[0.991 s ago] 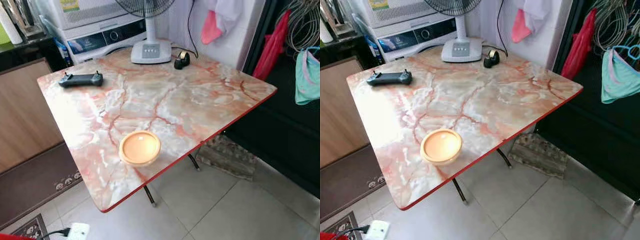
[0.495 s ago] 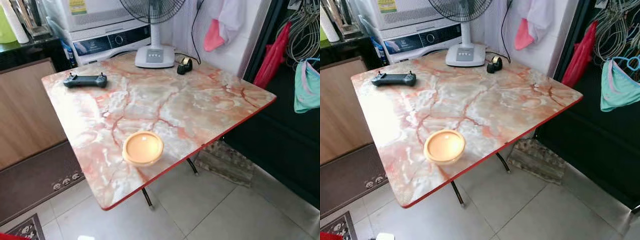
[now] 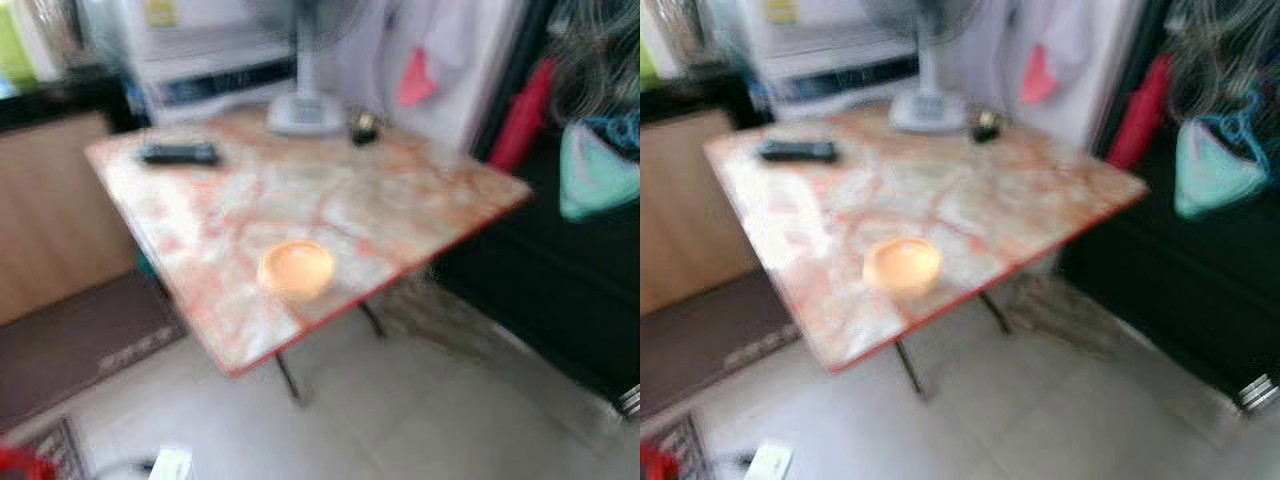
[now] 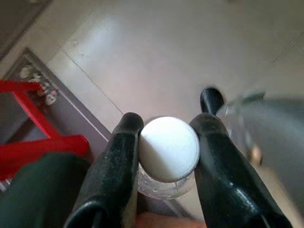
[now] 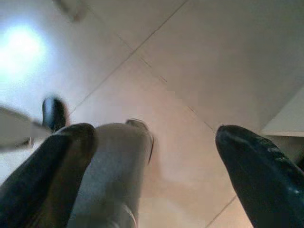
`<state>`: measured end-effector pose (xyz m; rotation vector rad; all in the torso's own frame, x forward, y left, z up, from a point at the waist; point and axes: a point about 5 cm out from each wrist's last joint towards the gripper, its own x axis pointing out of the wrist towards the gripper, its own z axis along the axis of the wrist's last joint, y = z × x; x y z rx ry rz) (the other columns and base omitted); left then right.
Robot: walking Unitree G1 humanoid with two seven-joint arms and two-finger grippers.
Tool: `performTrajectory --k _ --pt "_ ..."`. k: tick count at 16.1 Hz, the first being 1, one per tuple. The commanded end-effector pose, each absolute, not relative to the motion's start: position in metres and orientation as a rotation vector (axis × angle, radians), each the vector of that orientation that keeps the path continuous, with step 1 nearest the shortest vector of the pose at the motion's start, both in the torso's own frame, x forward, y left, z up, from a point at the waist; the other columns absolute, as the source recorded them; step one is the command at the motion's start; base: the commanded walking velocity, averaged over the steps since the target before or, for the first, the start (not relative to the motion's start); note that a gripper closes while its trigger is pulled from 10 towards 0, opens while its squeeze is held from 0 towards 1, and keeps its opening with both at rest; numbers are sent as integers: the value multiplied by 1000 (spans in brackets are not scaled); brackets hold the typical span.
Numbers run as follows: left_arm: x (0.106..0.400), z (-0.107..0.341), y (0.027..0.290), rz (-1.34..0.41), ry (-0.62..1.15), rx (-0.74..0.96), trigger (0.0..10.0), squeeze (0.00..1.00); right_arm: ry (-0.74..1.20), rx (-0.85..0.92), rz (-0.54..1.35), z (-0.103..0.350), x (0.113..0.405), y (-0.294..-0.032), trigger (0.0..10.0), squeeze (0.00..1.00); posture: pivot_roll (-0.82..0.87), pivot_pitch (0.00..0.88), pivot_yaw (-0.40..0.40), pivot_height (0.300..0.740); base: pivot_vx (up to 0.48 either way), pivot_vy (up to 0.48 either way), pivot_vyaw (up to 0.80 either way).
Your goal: Restocking fridge
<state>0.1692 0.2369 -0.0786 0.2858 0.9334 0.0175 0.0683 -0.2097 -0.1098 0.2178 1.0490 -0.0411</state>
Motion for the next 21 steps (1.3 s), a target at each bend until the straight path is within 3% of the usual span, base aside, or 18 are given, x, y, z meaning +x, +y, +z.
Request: performTrajectory --k 1,10,21 --pt "152 -87 237 30 992 266 10000 0 1086 218 -42 -112 60 -210 10000 0 113 39 -14 740 0 0 0" --pt "154 -87 234 30 993 257 10000 0 1091 207 -54 -111 63 -213 10000 0 109 42 -20 740 0 0 0" --pt "155 -86 235 17 1006 236 10000 0 1121 195 -17 -112 61 -212 10000 0 121 50 -27 740 0 -58 -800"
